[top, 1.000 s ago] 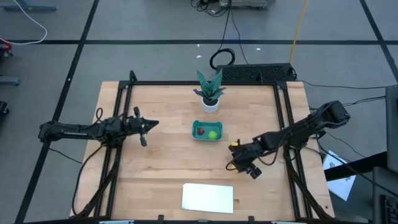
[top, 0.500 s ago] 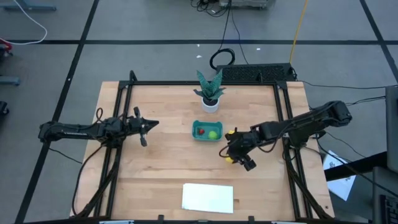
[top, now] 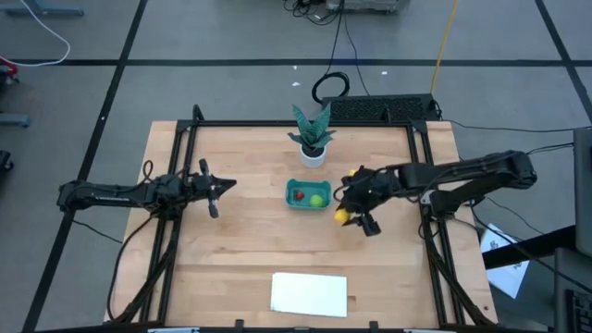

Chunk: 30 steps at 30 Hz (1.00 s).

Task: Pick and placing Produce into tupperware
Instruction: Put the yellow lemon into the green bin

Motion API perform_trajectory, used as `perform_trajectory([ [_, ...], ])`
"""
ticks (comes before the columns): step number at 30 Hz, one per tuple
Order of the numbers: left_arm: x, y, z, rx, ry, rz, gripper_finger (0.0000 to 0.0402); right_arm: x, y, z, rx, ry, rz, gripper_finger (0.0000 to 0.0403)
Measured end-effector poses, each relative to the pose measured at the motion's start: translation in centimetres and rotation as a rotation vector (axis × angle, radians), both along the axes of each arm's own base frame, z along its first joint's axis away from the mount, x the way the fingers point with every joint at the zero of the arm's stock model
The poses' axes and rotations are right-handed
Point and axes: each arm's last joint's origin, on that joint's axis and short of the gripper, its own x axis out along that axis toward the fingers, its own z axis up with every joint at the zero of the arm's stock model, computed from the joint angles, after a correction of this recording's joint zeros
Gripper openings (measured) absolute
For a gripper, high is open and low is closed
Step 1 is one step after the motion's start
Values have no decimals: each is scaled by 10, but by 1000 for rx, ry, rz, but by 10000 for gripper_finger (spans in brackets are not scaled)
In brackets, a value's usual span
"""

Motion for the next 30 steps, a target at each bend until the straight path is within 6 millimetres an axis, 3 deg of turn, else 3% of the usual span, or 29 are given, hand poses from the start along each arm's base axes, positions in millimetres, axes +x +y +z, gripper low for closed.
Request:
perform_trajectory([
  [10,0,0,0,-1,0,-1,26,-7,-16,22,129,-194,-7,197],
  [17,0,0,0,-2,-1,-1,26,-16,-24,12,107,-194,-68,195],
  [30,0,0,0,-1,0,-2,26,-7,-45,16,129,-292,-159,195],
])
